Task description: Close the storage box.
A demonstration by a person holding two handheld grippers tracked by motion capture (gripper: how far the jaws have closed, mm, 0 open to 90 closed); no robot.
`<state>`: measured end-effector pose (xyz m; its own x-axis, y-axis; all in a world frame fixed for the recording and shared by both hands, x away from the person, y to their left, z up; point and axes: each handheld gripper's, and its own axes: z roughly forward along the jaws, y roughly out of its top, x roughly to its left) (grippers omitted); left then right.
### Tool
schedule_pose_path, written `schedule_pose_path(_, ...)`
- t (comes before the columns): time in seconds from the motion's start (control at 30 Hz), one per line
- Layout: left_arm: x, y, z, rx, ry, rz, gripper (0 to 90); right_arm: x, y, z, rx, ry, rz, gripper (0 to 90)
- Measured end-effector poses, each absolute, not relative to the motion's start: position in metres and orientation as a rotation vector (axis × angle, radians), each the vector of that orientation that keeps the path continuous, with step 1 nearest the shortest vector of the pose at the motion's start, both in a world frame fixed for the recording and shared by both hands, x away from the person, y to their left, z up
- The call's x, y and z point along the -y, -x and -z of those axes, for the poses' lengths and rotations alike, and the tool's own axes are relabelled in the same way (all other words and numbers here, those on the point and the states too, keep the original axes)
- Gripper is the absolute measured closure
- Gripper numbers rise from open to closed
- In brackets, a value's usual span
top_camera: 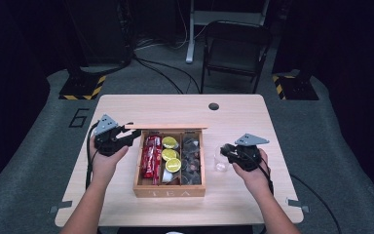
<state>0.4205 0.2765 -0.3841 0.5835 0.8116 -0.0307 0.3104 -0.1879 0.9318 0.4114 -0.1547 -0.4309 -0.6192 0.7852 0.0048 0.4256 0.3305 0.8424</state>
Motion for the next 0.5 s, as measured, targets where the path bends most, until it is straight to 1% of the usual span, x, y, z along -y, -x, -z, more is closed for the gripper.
schedule_pose_path(0.23, -0.2758, -0.4191, 0.3844, -0.925, -1.764, -0.601, 55.5, 0.1542, -0.4105, 0.4255, -2.156, -1.065, -1.227, 58.7)
schedule_pose_path(0.5, -0.2761, -0.4185, 0.3845, -0.922, -1.770, -0.600, 55.5, 0.1505, -0.4121, 0.4246, -2.162, -1.041, -1.217, 52.1)
